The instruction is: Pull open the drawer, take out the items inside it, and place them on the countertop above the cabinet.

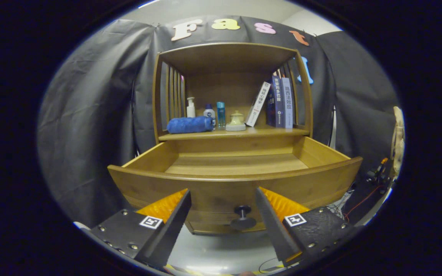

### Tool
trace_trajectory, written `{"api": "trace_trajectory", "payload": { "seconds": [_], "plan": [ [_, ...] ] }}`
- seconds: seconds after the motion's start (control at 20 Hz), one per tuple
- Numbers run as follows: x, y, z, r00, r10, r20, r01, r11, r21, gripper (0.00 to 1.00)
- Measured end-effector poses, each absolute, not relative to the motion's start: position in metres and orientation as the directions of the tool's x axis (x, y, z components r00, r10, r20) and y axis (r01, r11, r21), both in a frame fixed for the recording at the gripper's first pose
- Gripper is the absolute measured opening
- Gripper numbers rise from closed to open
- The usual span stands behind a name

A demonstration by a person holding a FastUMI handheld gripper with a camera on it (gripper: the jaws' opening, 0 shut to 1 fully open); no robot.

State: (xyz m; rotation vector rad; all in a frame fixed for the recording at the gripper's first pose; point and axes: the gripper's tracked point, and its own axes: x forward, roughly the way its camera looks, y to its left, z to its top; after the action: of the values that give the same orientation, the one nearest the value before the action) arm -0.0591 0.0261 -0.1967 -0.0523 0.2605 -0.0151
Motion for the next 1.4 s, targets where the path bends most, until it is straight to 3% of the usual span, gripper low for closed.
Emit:
{"api": "trace_trajectory", "payload": {
  "seconds": [0.45,0.9,1.4],
  "plan": [
    [-0.046,-0.005,-0.239,0.939,-0.085,-0.334,0.070,0.996,-0.058,1.00],
    [-0.013,-0.007,-0.236,0.956,-0.073,-0.285,0.040,0.992,-0.123,1.00],
    [0.042,0.004,-0.244,0.943,-0.067,-0.326,0.061,0.998,-0.028,0.99]
  ]
}}
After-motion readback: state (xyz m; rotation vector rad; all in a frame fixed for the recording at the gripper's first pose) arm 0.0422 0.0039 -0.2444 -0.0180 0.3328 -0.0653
